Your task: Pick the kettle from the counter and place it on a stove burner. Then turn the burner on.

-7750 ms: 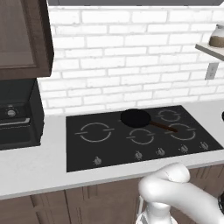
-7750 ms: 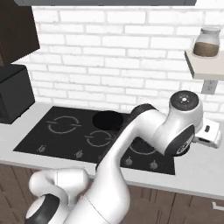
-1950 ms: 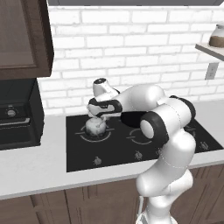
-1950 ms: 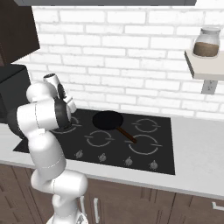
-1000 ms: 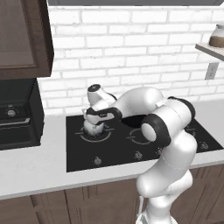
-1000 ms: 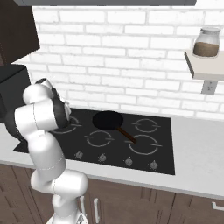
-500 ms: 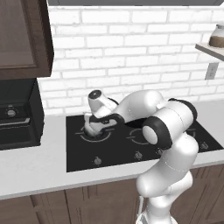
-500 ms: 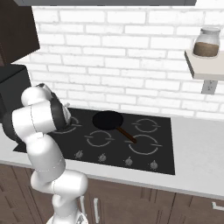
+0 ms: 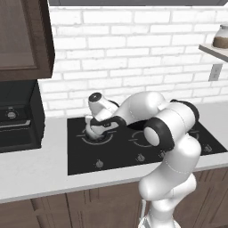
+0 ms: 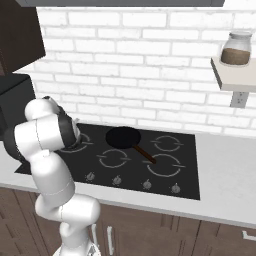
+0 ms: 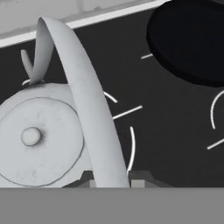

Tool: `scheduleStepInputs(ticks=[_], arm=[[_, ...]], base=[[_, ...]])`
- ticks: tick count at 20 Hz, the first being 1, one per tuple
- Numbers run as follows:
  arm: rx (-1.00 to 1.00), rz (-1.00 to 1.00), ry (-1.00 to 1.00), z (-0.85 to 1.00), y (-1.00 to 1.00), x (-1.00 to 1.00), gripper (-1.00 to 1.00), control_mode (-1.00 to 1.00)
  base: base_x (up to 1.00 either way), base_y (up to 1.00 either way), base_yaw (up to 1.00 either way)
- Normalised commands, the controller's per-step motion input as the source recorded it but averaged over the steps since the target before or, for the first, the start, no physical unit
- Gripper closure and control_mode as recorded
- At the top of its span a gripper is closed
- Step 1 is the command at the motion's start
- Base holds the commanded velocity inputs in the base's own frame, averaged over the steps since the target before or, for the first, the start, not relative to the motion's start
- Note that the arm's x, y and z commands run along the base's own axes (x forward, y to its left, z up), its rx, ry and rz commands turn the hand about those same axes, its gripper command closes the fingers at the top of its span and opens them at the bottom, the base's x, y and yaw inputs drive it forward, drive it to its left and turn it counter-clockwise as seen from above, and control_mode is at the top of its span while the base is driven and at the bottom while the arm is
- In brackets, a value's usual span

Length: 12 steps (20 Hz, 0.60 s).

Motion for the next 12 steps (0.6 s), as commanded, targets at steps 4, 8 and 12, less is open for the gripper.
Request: scheduleStepInputs(ticks=[4,8,12], arm=[[-0.01,-0.01,-0.01,-0.05,0.02,0.0,1.0,-1.0],[0.0,0.0,0.0,0.0,0.0,0.0,-1.0,-1.0],[0.0,0.0,0.0,0.0,0.0,0.0,-1.0,-1.0]], base=[[0.0,0.0,0.0],[0.0,0.0,0.0],[0.0,0.0,0.0]])
